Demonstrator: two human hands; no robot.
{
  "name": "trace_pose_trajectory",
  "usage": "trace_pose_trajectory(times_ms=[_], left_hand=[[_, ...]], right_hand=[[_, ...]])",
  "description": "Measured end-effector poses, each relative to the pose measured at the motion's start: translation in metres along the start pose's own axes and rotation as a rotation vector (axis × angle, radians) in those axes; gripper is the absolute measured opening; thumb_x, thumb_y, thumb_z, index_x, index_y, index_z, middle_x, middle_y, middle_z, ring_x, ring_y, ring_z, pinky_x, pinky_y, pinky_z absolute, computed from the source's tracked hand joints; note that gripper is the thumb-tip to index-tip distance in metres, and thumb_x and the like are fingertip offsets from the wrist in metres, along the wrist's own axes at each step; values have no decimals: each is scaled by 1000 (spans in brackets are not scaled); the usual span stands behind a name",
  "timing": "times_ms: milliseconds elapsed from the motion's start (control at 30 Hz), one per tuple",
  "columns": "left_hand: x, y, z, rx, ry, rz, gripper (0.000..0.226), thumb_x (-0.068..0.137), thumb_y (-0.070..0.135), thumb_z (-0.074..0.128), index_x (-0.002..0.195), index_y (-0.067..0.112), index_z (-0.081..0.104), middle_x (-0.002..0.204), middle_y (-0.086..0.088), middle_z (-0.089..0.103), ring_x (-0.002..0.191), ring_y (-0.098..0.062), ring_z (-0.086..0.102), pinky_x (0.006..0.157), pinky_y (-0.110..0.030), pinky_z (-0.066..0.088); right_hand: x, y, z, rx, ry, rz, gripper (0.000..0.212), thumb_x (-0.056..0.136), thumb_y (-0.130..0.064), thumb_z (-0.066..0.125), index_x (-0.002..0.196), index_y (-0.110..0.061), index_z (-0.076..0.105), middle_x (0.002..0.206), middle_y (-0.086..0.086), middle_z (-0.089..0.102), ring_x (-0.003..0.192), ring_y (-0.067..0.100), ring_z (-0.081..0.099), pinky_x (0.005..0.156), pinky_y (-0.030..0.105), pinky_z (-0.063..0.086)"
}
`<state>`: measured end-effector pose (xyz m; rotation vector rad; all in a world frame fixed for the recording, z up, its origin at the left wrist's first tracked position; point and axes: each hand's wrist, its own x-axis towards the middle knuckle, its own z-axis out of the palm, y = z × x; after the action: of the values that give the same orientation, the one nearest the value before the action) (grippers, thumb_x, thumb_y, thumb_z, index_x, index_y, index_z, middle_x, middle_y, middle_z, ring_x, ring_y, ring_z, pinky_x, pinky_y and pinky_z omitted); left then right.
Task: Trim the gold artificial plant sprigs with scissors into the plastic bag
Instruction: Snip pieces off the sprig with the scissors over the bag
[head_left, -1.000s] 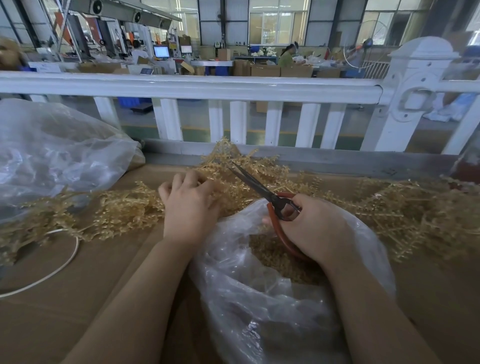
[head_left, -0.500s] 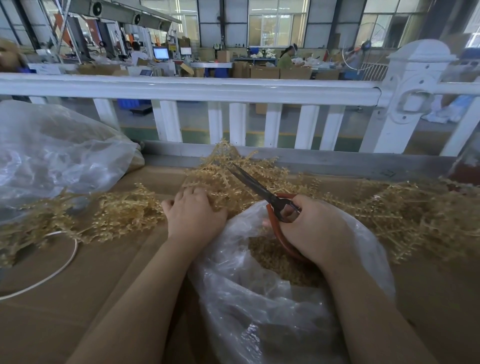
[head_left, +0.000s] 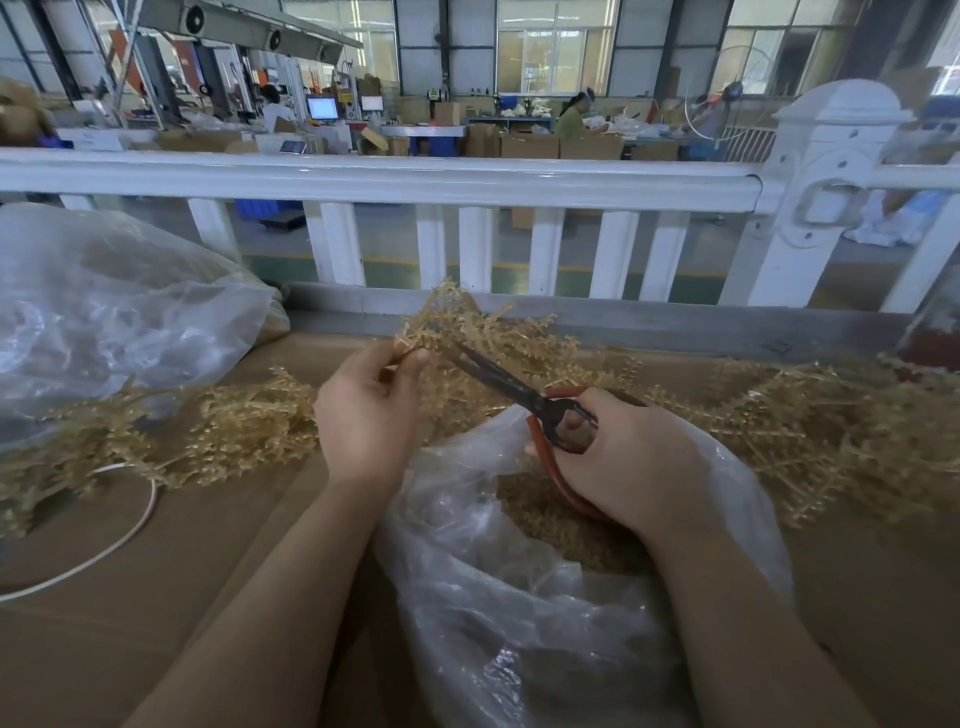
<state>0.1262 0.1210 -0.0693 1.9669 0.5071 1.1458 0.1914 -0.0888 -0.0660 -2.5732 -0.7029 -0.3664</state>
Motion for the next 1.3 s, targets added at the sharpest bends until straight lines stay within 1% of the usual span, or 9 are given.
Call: trace_pose_trajectory(times_ms=[133,233,333,433,633,800,1033,1167,1300], left_hand=[[-2,1,0,-56,24,-19,15,93,34,68,82,25,71,72,10,67,67,-5,60,66,-31,49],[0,2,0,70,103,277,22,91,32,69,80,13,74,81,5,66,74,-20,59,68,-32,45],[-1,6,3,119,139,555,24,89,28,72,75,8,73,82,-1,67,70,-13,55,65,-27,39],[-5,6,6,91,171,641,22,90,28,71,78,9,74,83,1,68,71,-5,52,65,-27,36],[-2,2,5,-119,249,562,25,92,22,70,86,-1,76,88,-6,66,74,-28,66,64,-48,53],[-2,14,4,-293,264,380,7,91,18,72,93,11,74,93,-4,64,84,-8,62,72,-37,57],[17,14,-3,-59,-68,-107,7,89,38,71,87,31,73,91,8,70,86,-14,67,85,-39,55],[24,26,-6,111,-126,-42,11,90,39,69,91,29,73,92,7,72,85,-15,66,82,-38,55],[30,43,-9,-29,-17,54,14,90,37,70,97,26,75,90,10,72,80,-8,68,78,-35,58]], right_hand=[[-1,-1,-1,-90,-52,-70,47,84,-79,46,91,-35,62,68,-17,59,62,1,54,60,29,54],[1,-2,0,-55,-53,-89,34,87,-73,48,93,-42,61,71,-18,60,66,1,56,64,29,56],[2,-3,2,-32,-90,-56,25,88,-75,49,88,-50,52,78,-22,57,73,2,55,64,25,51],[2,-2,4,-2,-85,-30,30,89,-72,53,71,-49,47,69,-25,51,66,-3,50,57,20,40],[6,3,8,-3,-115,-1,35,89,-75,49,102,-45,63,88,-17,66,76,5,58,66,25,48],[10,5,9,-7,-218,17,40,89,-73,51,99,-38,67,89,-15,69,84,9,63,81,32,56],[4,2,-2,16,-151,-145,52,80,-75,33,103,-45,67,87,-21,67,79,0,61,73,24,55],[5,1,2,-14,-167,-109,53,81,-75,32,103,-42,67,90,-17,68,83,4,62,76,30,57],[6,4,7,-45,-119,-40,41,88,-70,37,98,-41,66,85,-17,66,78,7,61,71,29,55]])
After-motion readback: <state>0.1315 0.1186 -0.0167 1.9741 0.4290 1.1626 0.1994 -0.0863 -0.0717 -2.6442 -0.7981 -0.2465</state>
